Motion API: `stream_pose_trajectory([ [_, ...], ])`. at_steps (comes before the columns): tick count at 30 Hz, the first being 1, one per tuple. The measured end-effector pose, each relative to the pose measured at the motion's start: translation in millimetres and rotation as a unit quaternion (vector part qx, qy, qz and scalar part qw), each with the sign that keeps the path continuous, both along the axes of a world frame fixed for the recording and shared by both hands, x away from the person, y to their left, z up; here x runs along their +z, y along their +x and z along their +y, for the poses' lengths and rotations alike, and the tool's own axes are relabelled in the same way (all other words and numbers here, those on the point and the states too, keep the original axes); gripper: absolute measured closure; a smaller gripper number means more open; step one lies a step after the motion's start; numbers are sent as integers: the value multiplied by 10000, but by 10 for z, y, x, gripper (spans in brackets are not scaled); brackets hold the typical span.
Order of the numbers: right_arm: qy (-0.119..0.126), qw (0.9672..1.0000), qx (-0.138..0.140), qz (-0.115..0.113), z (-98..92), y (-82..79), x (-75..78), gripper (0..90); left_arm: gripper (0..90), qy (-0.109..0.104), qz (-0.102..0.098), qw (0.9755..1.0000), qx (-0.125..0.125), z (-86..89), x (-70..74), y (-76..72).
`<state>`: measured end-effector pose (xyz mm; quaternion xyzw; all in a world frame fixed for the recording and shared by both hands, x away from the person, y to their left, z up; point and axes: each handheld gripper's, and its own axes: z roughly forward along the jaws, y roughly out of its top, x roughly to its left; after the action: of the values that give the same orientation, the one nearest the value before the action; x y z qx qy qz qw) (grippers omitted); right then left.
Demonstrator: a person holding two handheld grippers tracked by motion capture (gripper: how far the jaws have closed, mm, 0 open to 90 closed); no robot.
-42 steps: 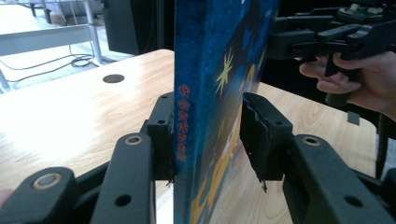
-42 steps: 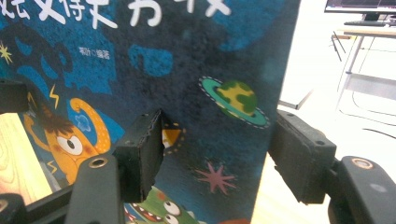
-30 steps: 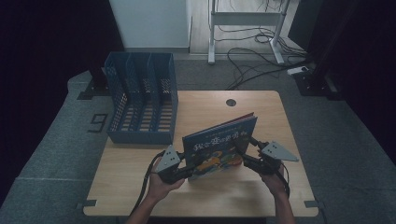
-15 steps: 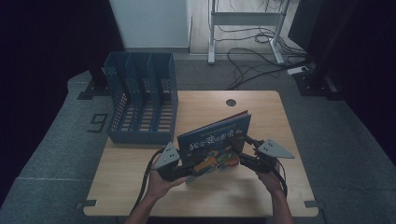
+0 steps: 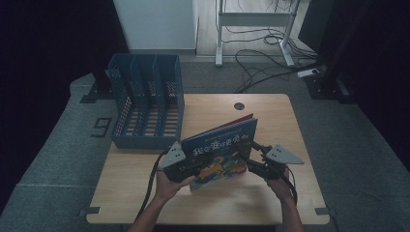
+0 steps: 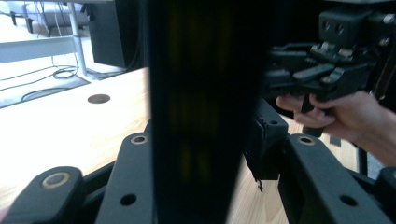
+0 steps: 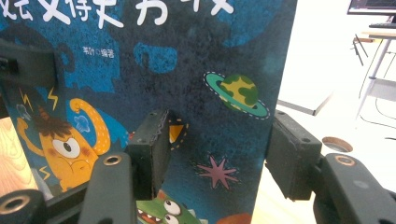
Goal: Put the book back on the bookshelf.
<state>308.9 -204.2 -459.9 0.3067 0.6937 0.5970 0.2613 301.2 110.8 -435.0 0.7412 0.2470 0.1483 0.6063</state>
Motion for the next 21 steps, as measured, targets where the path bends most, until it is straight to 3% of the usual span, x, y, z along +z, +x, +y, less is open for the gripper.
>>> stream_pose_trajectory([
  [9,-52,10000,-39,-1,9,-1,-3,431,700,-196,259,9992,-253,1,29,-6],
  [15,-95,10000,-10,13,-2,15,-13,405,776,-178,216,9989,-366,-12,30,-42],
  [21,-85,9998,30,162,-22,31,-29,364,813,-75,31,9997,-251,-36,28,-103],
])
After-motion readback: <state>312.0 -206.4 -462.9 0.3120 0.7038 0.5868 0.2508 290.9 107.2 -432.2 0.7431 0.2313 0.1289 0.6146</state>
